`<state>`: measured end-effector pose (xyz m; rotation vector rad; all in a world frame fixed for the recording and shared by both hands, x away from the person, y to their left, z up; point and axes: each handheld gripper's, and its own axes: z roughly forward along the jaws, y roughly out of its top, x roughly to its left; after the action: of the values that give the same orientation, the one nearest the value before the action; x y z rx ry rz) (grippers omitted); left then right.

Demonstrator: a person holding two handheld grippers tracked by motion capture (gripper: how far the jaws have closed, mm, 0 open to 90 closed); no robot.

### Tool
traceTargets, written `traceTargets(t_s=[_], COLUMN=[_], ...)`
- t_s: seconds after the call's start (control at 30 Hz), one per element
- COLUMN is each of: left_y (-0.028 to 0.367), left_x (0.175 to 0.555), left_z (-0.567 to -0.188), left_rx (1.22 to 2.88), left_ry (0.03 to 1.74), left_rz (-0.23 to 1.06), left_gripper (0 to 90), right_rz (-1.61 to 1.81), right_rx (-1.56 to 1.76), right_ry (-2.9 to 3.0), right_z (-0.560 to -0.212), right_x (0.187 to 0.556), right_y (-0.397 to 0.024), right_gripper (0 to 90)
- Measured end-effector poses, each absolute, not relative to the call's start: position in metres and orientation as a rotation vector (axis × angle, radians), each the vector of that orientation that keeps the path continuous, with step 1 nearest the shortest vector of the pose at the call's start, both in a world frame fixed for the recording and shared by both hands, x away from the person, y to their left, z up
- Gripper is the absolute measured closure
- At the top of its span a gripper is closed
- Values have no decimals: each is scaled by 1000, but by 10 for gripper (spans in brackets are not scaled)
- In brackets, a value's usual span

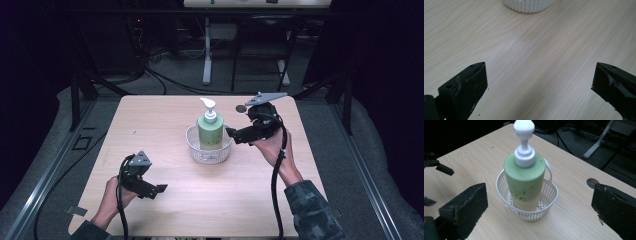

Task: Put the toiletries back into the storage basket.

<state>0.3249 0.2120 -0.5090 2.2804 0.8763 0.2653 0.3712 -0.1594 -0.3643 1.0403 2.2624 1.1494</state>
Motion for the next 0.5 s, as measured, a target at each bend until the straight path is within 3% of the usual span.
traceTargets(t_s=[0.5], left_y=[212], left_x=[325], left_z=[-510], left_rx=[2282], left_ry=[878], left_rz=[259], left_gripper=[0], right_rz=[1069], right_rx=[1144], right_ry=[2252], right_z=[-417], right_x=[329], right_y=[-209], right_gripper=[9])
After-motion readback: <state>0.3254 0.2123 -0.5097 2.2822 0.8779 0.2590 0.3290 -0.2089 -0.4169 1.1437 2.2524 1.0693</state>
